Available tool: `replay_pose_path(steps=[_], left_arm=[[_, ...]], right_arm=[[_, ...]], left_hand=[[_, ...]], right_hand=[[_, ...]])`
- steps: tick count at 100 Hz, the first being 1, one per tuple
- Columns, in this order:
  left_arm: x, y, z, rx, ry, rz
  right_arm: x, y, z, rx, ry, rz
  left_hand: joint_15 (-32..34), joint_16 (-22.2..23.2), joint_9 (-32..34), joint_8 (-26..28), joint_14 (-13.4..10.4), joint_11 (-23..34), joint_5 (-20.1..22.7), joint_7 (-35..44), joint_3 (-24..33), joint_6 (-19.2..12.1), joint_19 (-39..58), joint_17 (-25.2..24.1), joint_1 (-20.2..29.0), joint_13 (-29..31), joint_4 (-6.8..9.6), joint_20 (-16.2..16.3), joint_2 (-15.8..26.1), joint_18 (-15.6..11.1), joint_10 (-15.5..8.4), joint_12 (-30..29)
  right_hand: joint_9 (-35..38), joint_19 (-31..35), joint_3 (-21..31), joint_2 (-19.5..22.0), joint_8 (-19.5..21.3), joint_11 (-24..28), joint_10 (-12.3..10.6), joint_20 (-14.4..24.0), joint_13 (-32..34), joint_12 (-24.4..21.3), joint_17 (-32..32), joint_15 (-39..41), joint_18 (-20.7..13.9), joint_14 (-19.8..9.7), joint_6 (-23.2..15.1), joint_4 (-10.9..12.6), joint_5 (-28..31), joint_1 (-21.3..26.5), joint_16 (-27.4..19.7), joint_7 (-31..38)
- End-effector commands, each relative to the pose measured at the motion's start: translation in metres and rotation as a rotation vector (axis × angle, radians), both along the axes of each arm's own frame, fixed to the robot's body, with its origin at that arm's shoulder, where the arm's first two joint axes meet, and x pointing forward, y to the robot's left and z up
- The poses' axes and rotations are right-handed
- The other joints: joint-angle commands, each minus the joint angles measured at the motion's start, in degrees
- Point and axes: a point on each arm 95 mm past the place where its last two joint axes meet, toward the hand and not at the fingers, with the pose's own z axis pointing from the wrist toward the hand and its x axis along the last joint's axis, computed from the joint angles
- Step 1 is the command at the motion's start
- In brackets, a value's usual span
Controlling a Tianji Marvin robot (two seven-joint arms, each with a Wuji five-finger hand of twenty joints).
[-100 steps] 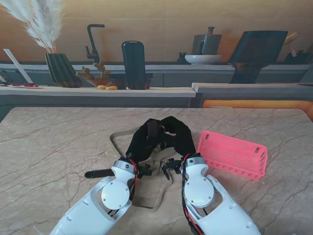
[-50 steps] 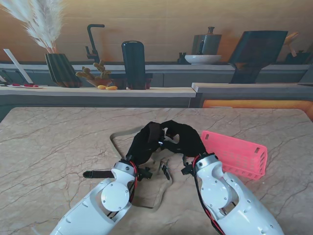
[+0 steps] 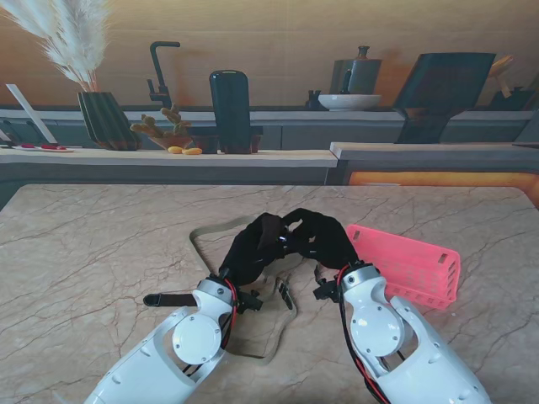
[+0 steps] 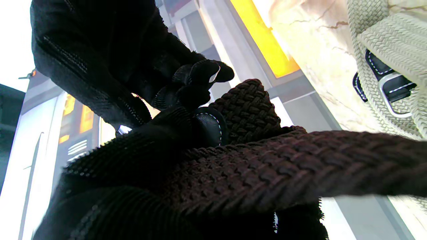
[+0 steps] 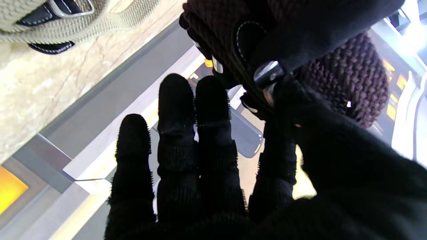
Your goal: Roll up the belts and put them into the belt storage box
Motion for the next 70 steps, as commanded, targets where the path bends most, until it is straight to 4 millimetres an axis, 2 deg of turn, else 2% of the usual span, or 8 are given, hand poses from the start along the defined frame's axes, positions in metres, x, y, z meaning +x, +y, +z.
replay_pose_path(steps=[1, 20, 40, 45, 51, 57, 70], left_arm=[[0.000, -0.002, 0.006, -0.012, -0.018, -0.020], [0.000, -0.002, 0.005, -0.018, -0.017, -0.050], [0.001, -0.001, 0.005, -0.012, -0.026, -0.061], [0.002, 0.000, 0.005, -0.001, -0.037, -0.062], [0.003, 0.000, 0.005, 0.013, -0.057, -0.060], [0.003, 0.000, 0.005, 0.027, -0.073, -0.053], [0.004, 0.001, 0.006, 0.052, -0.091, -0.040]], right_arm=[[-0.002, 0.005, -0.007, 0.002, 0.037, 0.000], [0.000, 0.014, -0.010, 0.093, 0.111, -0.008], [-0.002, 0.022, -0.010, 0.162, 0.149, -0.013], [-0.003, 0.023, -0.009, 0.179, 0.154, -0.013], [-0.004, 0.025, -0.009, 0.198, 0.159, -0.012], [-0.005, 0.026, -0.008, 0.217, 0.165, -0.011], [-0.008, 0.029, -0.007, 0.268, 0.194, 0.001]], left_hand=[[0.4, 0.2, 4.7, 1.2, -0.6, 8.7, 0.6, 4.5, 5.4, -6.9, 1.9, 0.3, 0.7, 1.3, 3.91, 1.1, 3.4, 0.5, -4.3, 2.4], [-1.4, -0.6, 4.1, -0.2, 0.1, 6.7, 1.3, 1.7, 2.9, -6.2, 1.1, 0.0, -2.5, 0.8, 2.32, 0.9, 3.6, 1.1, -3.4, 1.9], [-3.5, -1.4, 1.5, 0.4, 0.1, 4.0, -0.2, -2.5, 6.7, -4.9, 0.1, -0.3, -10.4, 0.0, 2.47, 0.9, -0.9, 1.6, -3.1, 3.2], [-4.3, -1.7, -0.8, 0.9, -0.1, 6.1, -0.7, -4.0, 3.7, -4.5, -0.4, -0.2, -13.2, 0.0, 2.70, 1.0, -1.1, 1.9, -3.3, 0.6], [-4.8, -2.0, -3.2, 2.2, -0.6, 8.6, -0.4, -6.9, -0.3, -3.5, -0.5, 0.0, -17.6, 0.1, 2.62, 1.2, 0.6, 2.2, -3.8, -8.2], [-5.2, -2.2, -4.1, 2.2, -1.0, 8.9, -0.7, -8.3, -2.3, -2.8, -0.5, 0.0, -21.3, 0.1, 4.10, 1.2, 1.4, 2.2, -4.1, -9.0], [-6.5, -2.8, -7.0, 0.9, -1.6, 7.7, -3.1, -11.4, -2.7, -2.1, -0.5, 0.1, -22.6, -0.5, 4.03, 1.2, -2.0, 2.2, -4.5, -9.5]], right_hand=[[2.5, 1.9, 0.7, 1.5, 1.0, -1.3, 0.1, 1.3, 1.8, -0.9, 0.3, 0.6, 0.5, -1.2, 6.6, -1.1, 5.9, 2.8, 0.3, 7.8], [4.5, 3.0, 4.2, -1.1, 2.8, -2.0, -0.4, 1.1, 3.4, -1.0, 1.2, -0.7, 0.3, -1.3, 4.3, -0.9, 8.2, 5.4, -0.6, 10.5], [4.6, 3.6, 5.3, -1.4, 4.4, -2.1, -1.2, 0.9, 3.4, -0.9, 1.3, -0.7, 0.3, -1.7, 1.3, -1.7, 8.4, 5.4, -0.7, 11.7], [4.5, 3.7, 5.3, -1.3, 4.7, -2.1, -1.4, 0.8, 3.2, -0.8, 1.3, -0.7, 0.2, -1.8, 0.7, -2.0, 8.3, 5.3, -0.7, 11.9], [4.4, 3.8, 5.3, -1.2, 5.0, -2.0, -1.6, 0.7, 3.2, -0.8, 1.2, -0.8, 0.2, -2.1, 0.2, -2.2, 8.2, 5.3, -0.8, 12.0], [4.5, 3.8, 5.3, -1.2, 5.3, -2.0, -1.8, 0.6, 3.1, -0.7, 1.2, -0.8, 0.2, -2.2, -0.2, -2.4, 8.2, 5.2, -0.8, 12.1], [4.6, 3.6, 5.4, -1.3, 5.5, -2.0, -1.8, 0.4, 2.3, -0.9, 0.3, -1.3, 0.2, -2.5, -0.8, -2.8, 8.3, 5.0, -1.1, 12.1]])
